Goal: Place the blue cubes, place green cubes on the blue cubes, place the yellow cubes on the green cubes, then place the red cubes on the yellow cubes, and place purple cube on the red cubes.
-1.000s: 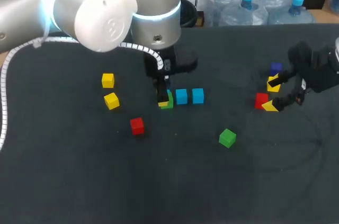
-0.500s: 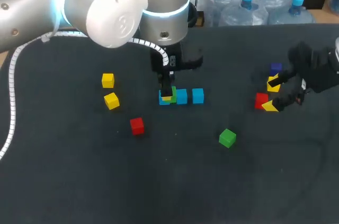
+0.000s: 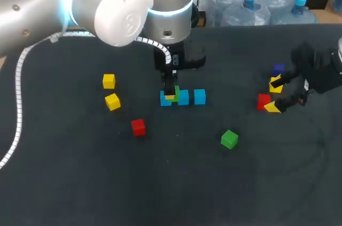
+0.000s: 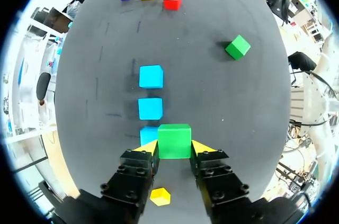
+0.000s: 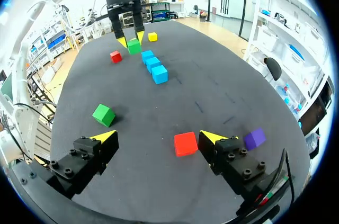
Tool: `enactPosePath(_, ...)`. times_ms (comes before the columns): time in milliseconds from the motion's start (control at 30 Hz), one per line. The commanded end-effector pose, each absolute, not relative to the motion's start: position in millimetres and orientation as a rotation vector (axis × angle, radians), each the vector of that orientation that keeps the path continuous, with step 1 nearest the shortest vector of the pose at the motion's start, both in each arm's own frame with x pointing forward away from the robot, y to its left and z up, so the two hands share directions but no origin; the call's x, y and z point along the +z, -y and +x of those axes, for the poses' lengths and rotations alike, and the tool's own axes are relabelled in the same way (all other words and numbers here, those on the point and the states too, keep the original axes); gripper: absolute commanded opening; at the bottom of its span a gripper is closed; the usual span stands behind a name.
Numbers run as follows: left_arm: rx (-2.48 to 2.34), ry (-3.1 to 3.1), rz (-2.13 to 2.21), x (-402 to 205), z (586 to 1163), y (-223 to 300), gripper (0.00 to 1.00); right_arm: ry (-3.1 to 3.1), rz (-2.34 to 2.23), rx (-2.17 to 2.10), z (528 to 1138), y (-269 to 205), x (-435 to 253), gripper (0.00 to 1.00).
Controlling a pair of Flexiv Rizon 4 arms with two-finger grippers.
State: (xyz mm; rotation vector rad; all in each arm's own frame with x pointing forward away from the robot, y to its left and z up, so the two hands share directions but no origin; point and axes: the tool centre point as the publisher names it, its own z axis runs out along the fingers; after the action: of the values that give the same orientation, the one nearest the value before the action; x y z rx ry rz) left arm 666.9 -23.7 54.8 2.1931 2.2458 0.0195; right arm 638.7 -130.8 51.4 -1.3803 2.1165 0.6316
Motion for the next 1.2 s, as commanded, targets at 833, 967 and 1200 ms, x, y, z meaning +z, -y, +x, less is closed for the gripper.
enactPosePath(833, -0.035, -2.232, 2.188, 41, 699, 29, 0.00, -2.116, -1.380, 0.631, 639, 130, 51, 1.00)
enactPosePath(967, -0.040, -2.235, 2.189, 39, 701, 29, 0.00, -2.116, -1.380, 0.631, 639, 130, 51, 1.00)
enactPosePath(1200, -0.046, -2.243, 2.193, 35, 703, 29, 0.00, -2.116, -1.380, 0.631, 639, 130, 51, 1.00)
